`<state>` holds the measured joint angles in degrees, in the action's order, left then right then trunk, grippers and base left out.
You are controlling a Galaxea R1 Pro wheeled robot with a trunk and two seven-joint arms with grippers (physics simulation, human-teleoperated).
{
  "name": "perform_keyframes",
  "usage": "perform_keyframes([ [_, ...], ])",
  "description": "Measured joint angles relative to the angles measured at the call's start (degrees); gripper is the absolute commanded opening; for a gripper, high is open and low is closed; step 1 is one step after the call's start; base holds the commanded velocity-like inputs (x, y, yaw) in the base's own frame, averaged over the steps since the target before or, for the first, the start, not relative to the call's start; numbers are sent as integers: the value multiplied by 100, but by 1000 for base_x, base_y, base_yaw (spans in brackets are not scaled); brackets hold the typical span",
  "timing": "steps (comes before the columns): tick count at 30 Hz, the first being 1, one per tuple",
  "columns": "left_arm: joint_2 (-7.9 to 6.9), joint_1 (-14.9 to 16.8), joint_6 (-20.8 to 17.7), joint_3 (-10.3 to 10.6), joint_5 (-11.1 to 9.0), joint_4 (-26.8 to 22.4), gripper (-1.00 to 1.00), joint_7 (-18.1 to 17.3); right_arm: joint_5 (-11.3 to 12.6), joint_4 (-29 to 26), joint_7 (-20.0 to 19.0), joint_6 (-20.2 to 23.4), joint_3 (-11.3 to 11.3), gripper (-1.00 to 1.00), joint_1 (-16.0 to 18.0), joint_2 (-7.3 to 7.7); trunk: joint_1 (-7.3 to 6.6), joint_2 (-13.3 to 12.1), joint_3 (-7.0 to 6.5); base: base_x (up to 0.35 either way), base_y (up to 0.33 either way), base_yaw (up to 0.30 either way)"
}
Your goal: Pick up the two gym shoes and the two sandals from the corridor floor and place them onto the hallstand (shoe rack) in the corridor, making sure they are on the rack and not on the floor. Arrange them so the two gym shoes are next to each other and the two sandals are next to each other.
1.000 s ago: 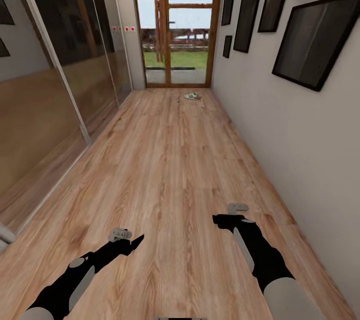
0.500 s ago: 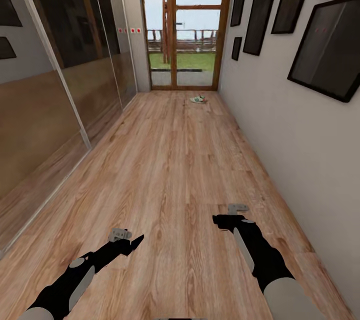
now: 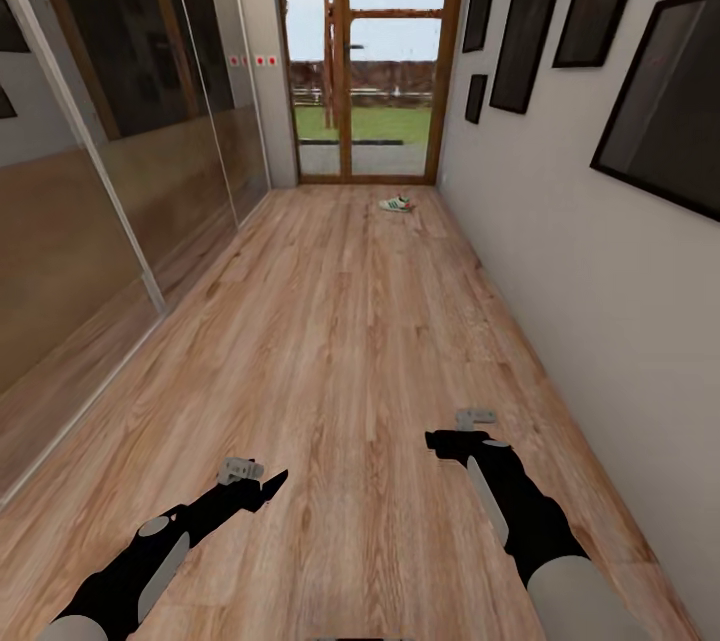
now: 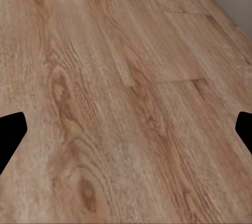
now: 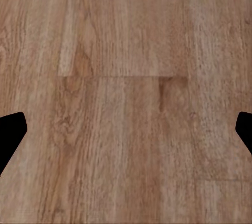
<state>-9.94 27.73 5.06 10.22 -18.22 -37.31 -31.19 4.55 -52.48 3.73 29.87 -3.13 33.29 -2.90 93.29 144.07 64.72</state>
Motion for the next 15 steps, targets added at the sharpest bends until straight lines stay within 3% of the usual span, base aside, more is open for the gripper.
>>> perform_keyframes([
  [15,8,0,0,0,0,0,100,3,26,6,-24,1,7,100,0,15,0,0,0,347,-59,0],
])
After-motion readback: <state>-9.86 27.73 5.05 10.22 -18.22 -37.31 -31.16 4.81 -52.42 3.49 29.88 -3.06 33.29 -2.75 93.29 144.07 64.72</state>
